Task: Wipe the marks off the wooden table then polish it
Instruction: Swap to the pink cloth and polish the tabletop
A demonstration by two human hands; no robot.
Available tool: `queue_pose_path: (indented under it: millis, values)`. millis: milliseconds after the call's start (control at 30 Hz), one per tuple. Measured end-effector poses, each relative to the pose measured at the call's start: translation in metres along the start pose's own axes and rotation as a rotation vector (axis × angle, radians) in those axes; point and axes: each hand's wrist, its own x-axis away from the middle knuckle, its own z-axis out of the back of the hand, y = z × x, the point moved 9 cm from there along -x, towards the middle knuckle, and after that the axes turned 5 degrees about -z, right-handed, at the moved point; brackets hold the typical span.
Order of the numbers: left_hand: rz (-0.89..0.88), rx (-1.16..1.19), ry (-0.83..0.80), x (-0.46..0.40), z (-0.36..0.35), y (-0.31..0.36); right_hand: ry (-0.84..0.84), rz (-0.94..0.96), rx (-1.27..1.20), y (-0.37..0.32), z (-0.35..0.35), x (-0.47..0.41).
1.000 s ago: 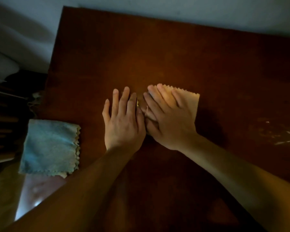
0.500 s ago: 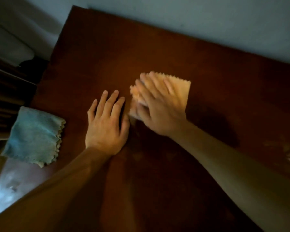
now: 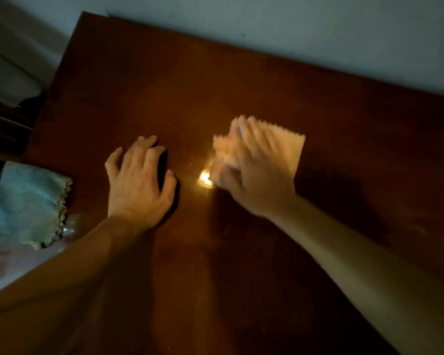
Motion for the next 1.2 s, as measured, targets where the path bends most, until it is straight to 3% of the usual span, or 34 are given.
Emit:
queue_pose_path:
  millis: [133,300,433,567,667,833,967,1100,1200]
  values:
    - [-0.122,0.023,-0.062,0.009,-0.01,0.06,-0.088,0.175,0.061,0.008,-0.004,0.006]
    - [-0.116,0.011,-0.092,0.031,-0.034,0.075,-0.034,-0.1,0.064,0.072,0.018,-0.054]
    - [-0.141,-0.007,-0.1,0.031,-0.038,0.075,0.088,-0.137,0.018,0.049,0.016,-0.013]
    - [-0.127,-0.028,-0.101,0.031,-0.038,0.075,0.023,0.053,0.067,0.004,-0.008,0.066]
    - [-0.121,-0.023,-0.086,0.031,-0.036,0.074,-0.018,0.166,0.074,0.016,-0.008,0.057]
    - [-0.118,-0.008,-0.067,0.031,-0.035,0.076,0.036,-0.084,0.055,0.075,0.019,-0.023]
    - [-0.106,-0.011,-0.063,0.031,-0.034,0.075,0.116,-0.145,0.058,0.049,0.009,0.015]
    - [-0.106,-0.002,-0.05,0.03,-0.033,0.076,0.014,0.014,-0.004,-0.02,-0.02,0.108]
    - [-0.112,-0.014,-0.034,0.031,-0.036,0.073,-0.042,0.131,0.02,-0.021,-0.025,0.105]
